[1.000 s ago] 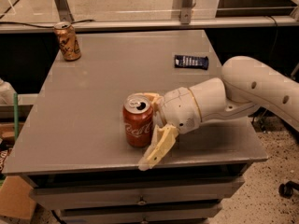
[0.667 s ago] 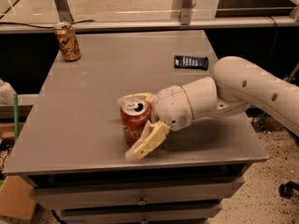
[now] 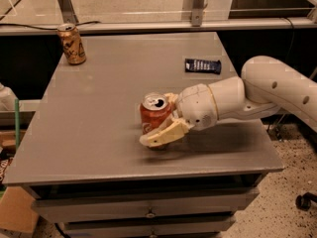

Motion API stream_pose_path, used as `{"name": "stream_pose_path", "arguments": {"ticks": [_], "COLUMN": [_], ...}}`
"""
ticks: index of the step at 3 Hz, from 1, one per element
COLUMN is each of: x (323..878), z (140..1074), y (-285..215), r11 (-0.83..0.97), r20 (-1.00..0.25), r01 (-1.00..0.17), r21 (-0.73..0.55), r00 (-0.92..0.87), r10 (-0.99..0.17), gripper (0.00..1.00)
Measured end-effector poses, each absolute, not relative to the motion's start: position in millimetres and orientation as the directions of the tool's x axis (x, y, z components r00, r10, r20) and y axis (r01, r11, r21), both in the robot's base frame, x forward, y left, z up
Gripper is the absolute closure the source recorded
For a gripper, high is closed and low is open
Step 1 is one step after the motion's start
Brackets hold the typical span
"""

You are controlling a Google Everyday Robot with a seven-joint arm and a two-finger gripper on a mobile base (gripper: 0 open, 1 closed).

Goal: Move coke can near orange can

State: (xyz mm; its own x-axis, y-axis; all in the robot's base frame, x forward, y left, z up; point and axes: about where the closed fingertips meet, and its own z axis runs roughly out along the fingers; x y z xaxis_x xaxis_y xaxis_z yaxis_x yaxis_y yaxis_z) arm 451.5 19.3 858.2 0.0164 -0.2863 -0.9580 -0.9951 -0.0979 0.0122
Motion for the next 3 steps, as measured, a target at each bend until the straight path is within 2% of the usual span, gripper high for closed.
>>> {"name": "stream_pose_path", "arguments": {"ticks": [1,2,3], "x": [469,498,497], "z": [872,915,915], "y": [-8,-29,-29], "r11": [-0.023,0.077,0.075], "r20": [-0.959,-0.960,-0.961], "r01": [-1.000,-0.996,-0.997], "r21": [-0.009,-0.036,-0.036], "r00": [0.015,0.013,0.014], "r10": [-0.283,-0.279,-0.277], "gripper": [0.87,1.00,1.00]}}
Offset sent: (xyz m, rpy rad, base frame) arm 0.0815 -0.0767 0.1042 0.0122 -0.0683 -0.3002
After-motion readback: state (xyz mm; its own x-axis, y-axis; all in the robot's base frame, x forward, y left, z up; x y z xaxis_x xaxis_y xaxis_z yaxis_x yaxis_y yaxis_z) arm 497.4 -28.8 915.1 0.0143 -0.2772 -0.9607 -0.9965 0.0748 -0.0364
